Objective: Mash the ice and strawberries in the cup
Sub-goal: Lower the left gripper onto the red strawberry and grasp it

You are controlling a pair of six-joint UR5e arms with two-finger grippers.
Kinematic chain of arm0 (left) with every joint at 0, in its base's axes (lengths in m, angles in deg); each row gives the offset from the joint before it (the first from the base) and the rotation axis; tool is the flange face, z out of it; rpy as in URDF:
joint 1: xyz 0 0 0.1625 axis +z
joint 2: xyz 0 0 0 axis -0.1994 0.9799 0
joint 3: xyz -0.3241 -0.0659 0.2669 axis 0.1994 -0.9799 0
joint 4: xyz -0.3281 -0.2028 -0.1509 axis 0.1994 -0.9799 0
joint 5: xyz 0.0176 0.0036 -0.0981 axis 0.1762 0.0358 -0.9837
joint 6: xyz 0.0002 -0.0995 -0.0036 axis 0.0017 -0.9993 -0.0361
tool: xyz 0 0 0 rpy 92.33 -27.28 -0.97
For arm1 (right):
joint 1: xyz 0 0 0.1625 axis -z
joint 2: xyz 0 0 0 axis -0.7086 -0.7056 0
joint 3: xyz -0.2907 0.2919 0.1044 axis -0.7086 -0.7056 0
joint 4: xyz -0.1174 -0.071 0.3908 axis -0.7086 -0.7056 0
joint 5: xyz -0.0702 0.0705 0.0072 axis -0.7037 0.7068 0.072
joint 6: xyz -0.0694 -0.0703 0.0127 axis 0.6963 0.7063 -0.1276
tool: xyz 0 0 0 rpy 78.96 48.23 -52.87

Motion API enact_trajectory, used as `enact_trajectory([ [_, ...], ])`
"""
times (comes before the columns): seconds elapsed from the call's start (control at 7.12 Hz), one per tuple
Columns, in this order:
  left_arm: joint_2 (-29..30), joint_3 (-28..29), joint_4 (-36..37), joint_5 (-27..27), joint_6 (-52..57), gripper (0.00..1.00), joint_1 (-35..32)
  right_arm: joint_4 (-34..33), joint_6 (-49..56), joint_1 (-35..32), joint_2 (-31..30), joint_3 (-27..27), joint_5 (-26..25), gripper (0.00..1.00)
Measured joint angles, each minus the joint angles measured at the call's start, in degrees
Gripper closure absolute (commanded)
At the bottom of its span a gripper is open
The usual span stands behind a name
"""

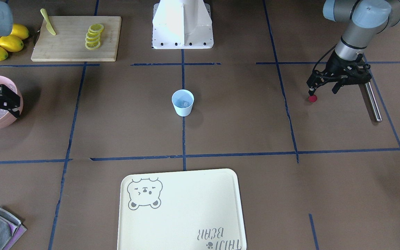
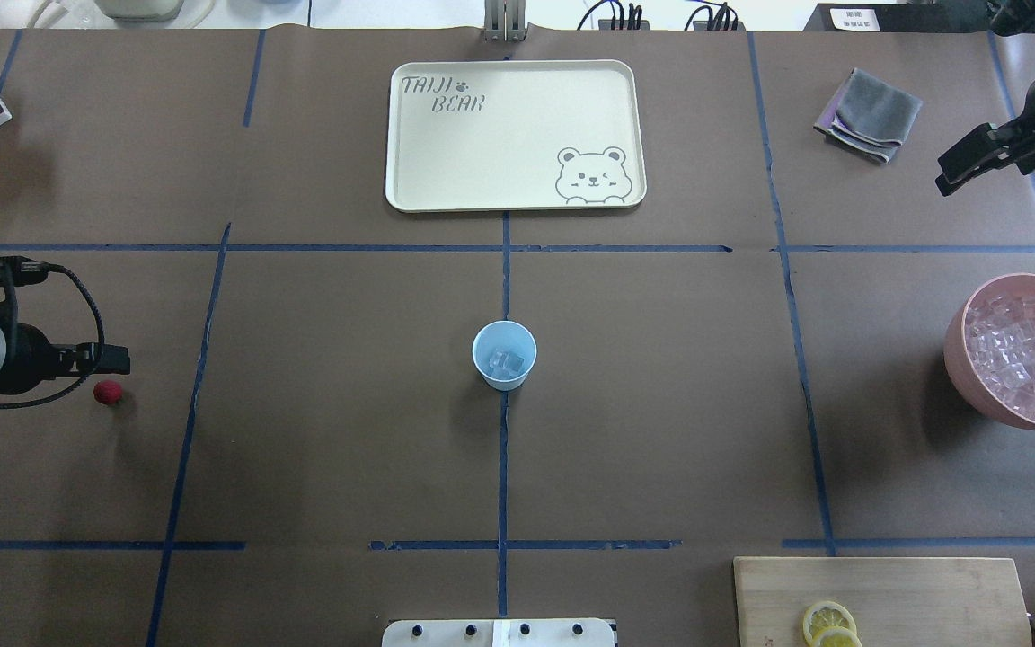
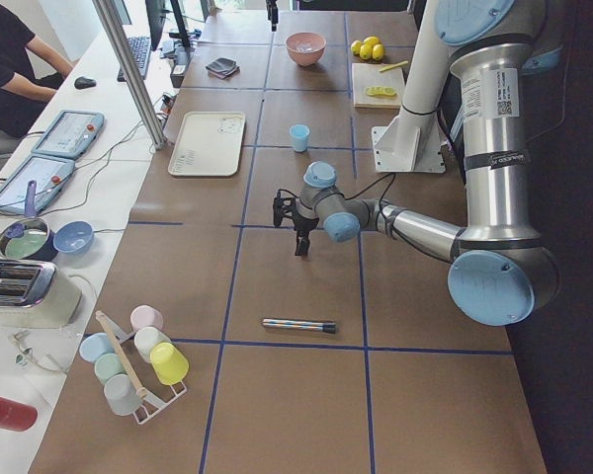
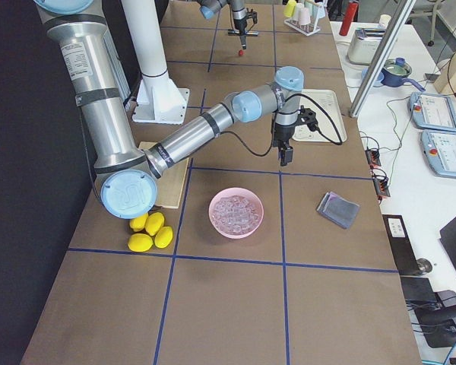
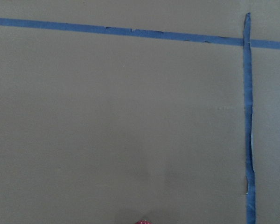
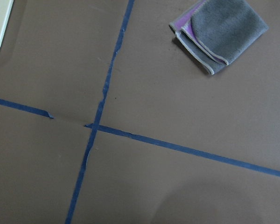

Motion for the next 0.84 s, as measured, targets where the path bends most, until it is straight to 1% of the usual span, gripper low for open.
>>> enact_trajectory([
  [0.14, 0.13, 1.16, -0.34, 0.41, -0.24, 0.0, 1.03, 0.02, 0.31, -0.27, -0.26, 0.03, 0.08, 0.0],
  [0.28, 0.31, 2.0, -0.46, 0.59, -0.52, 0.04, 1.88, 0.03, 0.29, -0.35, -0.34, 0.18, 0.11, 0.0],
  [0.42, 0.39, 2.37, -0.49, 0.65, -0.75, 0.12, 2.4, 0.04, 0.14, -0.37, -0.36, 0.38, 0.12, 0.0],
  [0.84, 0.46, 2.55, -0.43, 0.64, -1.02, 0.39, 2.7, 0.0, -0.01, -0.39, -0.37, 0.56, 0.11, 0.0],
])
